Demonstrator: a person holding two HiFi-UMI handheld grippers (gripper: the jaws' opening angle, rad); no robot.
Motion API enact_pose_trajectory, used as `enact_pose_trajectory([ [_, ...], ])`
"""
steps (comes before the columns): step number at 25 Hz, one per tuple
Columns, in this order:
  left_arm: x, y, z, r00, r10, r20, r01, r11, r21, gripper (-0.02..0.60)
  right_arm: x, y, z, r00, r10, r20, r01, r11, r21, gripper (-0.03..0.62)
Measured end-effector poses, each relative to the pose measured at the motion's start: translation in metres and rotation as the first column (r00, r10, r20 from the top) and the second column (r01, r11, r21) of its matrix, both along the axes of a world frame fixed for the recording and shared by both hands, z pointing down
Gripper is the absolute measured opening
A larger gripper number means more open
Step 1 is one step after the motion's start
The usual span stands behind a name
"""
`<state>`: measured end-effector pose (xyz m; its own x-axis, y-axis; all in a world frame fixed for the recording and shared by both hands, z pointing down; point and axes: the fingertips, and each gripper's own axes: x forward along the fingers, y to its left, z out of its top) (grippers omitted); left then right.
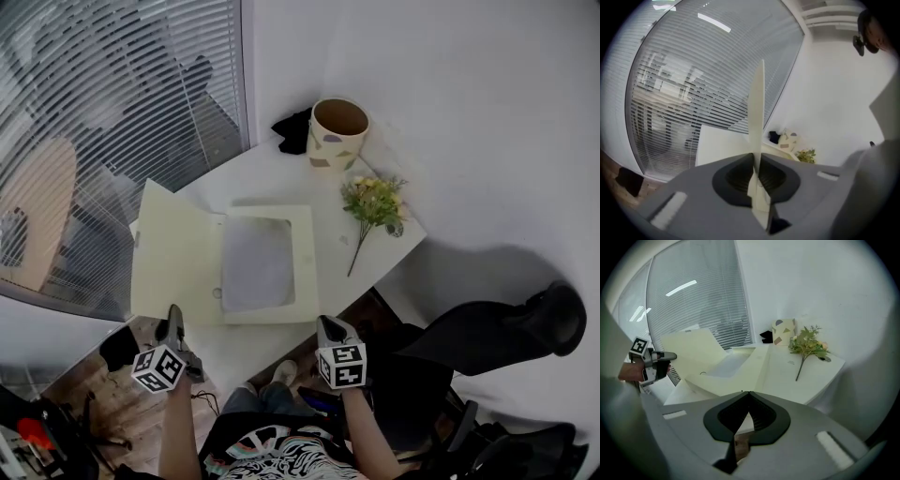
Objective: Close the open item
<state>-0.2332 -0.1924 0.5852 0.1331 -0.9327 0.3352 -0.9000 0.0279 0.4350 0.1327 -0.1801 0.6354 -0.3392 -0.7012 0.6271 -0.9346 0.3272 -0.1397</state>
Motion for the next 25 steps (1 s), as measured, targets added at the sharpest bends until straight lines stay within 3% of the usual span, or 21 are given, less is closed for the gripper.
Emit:
enact_pose_trajectory([
  [15,0.034,-0.008,-0.023,0.984,0.144,0.105,-0.149,0.988,0.034,0.072,-0.003,0.0,0.0,0.998,-0.038,-0.047,0.037,0.999,-0.02,-0.002],
  [25,0.055,-0.012,-0.03,0.958,0.223,0.179,-0.233,0.972,0.037,0.075,-0.003,-0.002,0.001,0.997,-0.039,-0.061,0.037,0.999,-0.026,-0.002],
])
